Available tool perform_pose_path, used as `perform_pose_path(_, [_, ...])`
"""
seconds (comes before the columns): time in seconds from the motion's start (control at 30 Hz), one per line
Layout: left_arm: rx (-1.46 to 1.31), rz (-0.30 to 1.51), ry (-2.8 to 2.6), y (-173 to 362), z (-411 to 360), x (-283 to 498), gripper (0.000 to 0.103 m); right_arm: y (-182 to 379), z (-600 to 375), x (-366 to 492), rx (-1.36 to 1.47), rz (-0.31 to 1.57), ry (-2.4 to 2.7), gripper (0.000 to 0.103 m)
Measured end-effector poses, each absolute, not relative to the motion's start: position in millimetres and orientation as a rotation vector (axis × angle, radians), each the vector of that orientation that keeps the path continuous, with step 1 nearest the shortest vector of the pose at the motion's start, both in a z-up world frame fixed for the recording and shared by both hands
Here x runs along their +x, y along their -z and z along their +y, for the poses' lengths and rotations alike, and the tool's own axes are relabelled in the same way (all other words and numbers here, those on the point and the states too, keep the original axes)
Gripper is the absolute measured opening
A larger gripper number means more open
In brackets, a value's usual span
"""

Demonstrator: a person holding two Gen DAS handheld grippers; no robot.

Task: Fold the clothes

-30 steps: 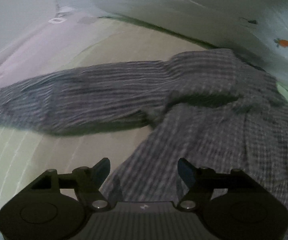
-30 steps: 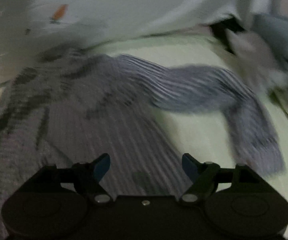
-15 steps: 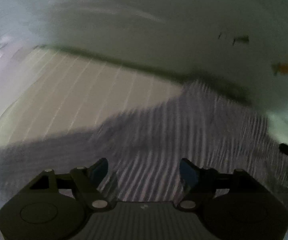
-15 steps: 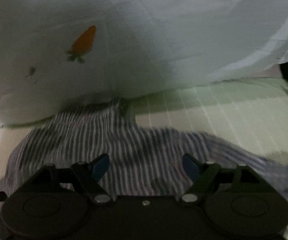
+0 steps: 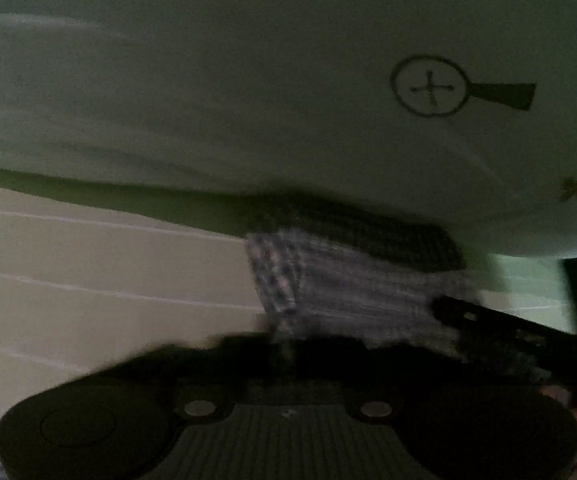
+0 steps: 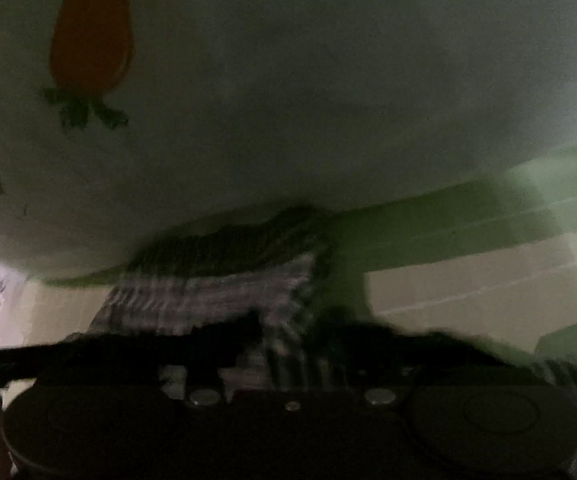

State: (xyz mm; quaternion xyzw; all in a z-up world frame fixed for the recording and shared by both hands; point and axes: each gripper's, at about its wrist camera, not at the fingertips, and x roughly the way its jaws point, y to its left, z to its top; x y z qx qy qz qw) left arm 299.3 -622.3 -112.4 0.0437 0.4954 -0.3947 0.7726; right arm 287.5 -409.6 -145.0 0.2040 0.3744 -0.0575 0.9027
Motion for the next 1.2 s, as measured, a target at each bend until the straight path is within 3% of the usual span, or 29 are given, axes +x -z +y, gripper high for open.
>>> perform_pose_path(0.13, [0.138, 0.937, 0.849, 102, -645, 305, 0.005, 143, -409, 307, 0.397, 0.744, 0.069, 0.005])
perform_pose_path(0.43, [0.181, 0.937, 0.816, 130, -666, 300, 0.006, 167, -400, 337, 0.279, 0.751, 0.115, 0.005])
perform_pose_path(0.5, [0.193, 0.945, 0.806, 128, -668, 298, 0.014, 167, -395, 338, 0.259, 0.752, 0.119, 0.006])
perform_pose_path(0.53, [0.202, 0.944, 0.803, 124, -667, 298, 0.025, 165, -392, 339, 0.239, 0.761, 0.122, 0.008])
perform_pose_path(0.57, [0.204, 0.937, 0.802, 118, -665, 296, 0.04, 164, -389, 340, 0.219, 0.771, 0.124, 0.013])
perform_pose_path(0.6, [0.194, 0.919, 0.804, 109, -658, 291, 0.049, 159, -387, 341, 0.201, 0.787, 0.133, 0.03])
perform_pose_path(0.63, [0.184, 0.902, 0.806, 100, -652, 287, 0.066, 151, -386, 336, 0.195, 0.78, 0.151, 0.056])
perform_pose_path(0.67, [0.175, 0.888, 0.803, 92, -643, 279, 0.081, 143, -385, 331, 0.19, 0.773, 0.169, 0.067])
perform_pose_path(0.7, [0.169, 0.88, 0.794, 87, -628, 265, 0.086, 133, -383, 313, 0.191, 0.756, 0.181, 0.078])
perform_pose_path(0.73, [0.163, 0.871, 0.785, 81, -614, 251, 0.092, 124, -381, 295, 0.193, 0.738, 0.193, 0.081])
perform_pose_path(0.97, [0.121, 0.812, 0.719, 42, -512, 154, 0.098, 91, -359, 141, 0.171, 0.716, 0.284, 0.086])
perform_pose_path(1.2, [0.169, 0.983, 0.671, 73, -430, 63, 0.098, 141, -339, -17, 0.238, 0.887, 0.297, 0.086])
